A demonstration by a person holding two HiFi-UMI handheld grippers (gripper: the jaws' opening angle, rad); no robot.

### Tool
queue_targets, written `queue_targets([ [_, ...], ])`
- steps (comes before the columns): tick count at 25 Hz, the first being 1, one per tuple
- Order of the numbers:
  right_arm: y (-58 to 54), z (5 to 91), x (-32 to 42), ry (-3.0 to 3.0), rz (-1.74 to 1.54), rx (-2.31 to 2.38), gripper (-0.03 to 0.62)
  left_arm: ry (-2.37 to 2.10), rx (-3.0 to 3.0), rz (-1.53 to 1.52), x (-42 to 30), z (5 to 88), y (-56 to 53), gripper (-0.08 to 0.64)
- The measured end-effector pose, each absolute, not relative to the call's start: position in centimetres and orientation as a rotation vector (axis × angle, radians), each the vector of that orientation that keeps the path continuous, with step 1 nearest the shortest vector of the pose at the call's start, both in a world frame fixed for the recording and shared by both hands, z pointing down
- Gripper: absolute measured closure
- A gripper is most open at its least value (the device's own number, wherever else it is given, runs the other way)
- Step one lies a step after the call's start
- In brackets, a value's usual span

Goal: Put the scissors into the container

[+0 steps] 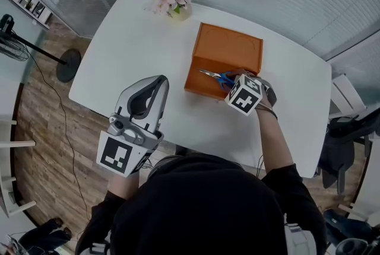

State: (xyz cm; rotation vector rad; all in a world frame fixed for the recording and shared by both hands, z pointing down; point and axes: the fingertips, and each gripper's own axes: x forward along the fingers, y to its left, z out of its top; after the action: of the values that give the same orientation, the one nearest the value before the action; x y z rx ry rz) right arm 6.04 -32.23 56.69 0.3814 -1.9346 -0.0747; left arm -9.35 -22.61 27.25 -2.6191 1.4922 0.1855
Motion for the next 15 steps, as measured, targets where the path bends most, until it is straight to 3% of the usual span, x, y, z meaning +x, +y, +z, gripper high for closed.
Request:
queue_targets([
  [15,-31.83,57.67,6.34,-1.853,-0.050,0.334,0.500,1.497,-2.629,0.212,-9.67,27.75,-22.88,0.549],
])
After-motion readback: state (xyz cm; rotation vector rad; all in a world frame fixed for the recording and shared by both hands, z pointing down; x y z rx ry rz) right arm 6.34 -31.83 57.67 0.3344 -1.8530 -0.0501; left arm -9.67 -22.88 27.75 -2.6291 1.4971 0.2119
